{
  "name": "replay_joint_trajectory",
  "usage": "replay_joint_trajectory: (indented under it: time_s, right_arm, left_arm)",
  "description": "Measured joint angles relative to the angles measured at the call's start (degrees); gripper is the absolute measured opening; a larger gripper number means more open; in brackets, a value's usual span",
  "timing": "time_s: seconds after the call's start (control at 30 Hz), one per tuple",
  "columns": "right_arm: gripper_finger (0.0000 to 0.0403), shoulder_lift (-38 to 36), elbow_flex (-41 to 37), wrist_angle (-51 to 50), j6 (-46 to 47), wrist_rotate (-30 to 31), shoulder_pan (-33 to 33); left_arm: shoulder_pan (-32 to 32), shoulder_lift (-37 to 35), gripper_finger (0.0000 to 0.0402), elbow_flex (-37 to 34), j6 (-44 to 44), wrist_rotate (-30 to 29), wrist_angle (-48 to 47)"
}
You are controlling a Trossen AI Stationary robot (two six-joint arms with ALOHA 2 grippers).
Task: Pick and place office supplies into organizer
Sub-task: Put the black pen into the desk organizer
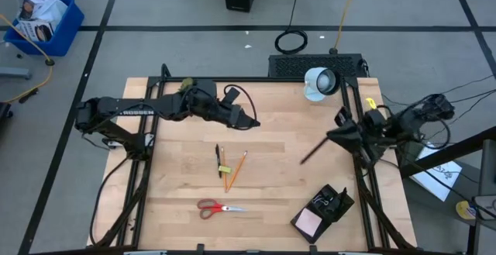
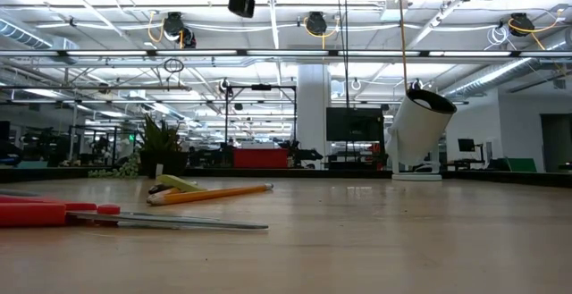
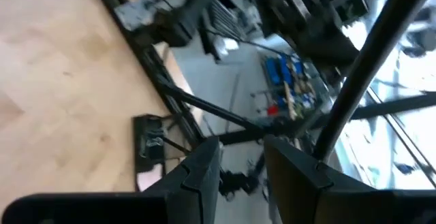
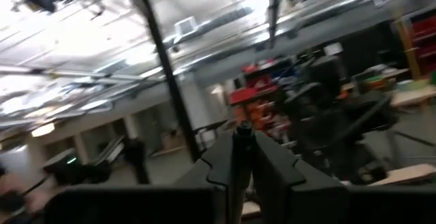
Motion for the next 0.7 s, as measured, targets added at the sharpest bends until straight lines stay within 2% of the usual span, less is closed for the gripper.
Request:
replay_joint_trajectory:
  time_s: [0.37, 0.5, 0.7]
  right_arm:
    - [0.0028, -2.57, 2.6, -15.55, -1.66, 2.26, 15.4]
    - [0.0027, -2.61, 3.37, -23.48, 1.14, 3.26, 20.73]
    - [0.0028, -2.36, 3.39, -27.97, 5.75, 4.53, 27.57]
  left_arm:
    - [-1.47, 0.0, 0.012, 0.0, -3.39, -13.45, -1.5]
    - [-2.26, 0.0, 0.012, 0.0, -5.37, -16.95, -1.46]
    - [-3.86, 0.0, 0.012, 0.0, -7.08, -21.18, -1.44]
